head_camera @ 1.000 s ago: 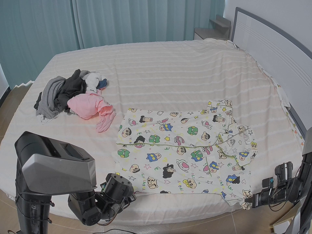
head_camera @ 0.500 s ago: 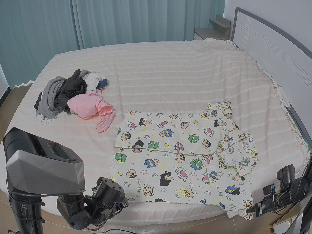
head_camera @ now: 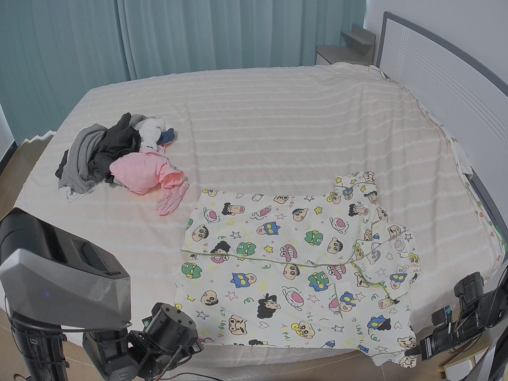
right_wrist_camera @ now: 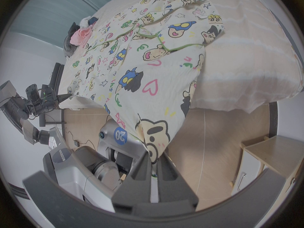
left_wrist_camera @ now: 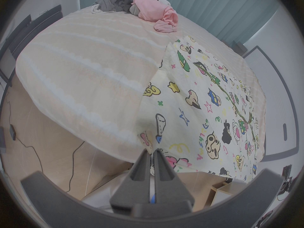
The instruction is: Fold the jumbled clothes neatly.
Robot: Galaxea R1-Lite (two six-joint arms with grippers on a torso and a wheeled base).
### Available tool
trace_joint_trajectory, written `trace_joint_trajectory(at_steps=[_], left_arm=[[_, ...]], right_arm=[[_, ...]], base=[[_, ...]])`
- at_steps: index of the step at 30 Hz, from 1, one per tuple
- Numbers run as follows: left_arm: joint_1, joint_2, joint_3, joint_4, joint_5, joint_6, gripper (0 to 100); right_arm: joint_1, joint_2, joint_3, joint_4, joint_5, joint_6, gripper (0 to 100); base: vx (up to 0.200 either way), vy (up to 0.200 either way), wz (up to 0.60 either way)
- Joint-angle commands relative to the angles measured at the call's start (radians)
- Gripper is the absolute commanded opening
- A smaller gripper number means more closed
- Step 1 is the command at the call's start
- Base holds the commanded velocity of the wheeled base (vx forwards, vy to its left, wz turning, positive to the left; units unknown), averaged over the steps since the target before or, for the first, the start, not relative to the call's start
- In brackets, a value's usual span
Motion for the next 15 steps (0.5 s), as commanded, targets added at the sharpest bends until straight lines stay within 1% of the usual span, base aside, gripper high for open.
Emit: trace_joint_trajectory(at_steps=[1, 4, 7, 8, 13, 15], left_arm=[[-0.032, -0.005, 0.025, -0.002, 0.0, -0.013, 0], [-0.032, -0.016, 0.019, -0.007, 0.0, -0.013, 0], [-0.026, -0.067, 0.008, -0.007, 0.0, -0.013, 0], [-0.021, -0.108, -0.003, -0.002, 0.0, -0.01, 0], [-0.003, -0.14, -0.044, -0.001, 0.002, 0.0, 0], [0.029, -0.139, -0.095, 0.001, 0.002, 0.014, 0]], right_arm=[[-0.002, -0.046, 0.018, 0.038, 0.002, -0.01, 0], [-0.002, -0.068, 0.018, 0.034, 0.011, -0.008, 0], [-0.007, -0.098, 0.018, 0.024, 0.031, -0.005, 0], [-0.015, -0.123, 0.013, 0.022, 0.042, -0.001, 0], [-0.029, -0.164, -0.025, 0.024, 0.069, 0.005, 0], [-0.035, -0.192, -0.071, 0.024, 0.095, 0.045, 0]], base=[[0.0, 0.0, 0.0], [0.0, 0.0, 0.0], [0.0, 0.0, 0.0], [0.0, 0.0, 0.0], [0.0, 0.0, 0.0], [0.0, 0.0, 0.0]])
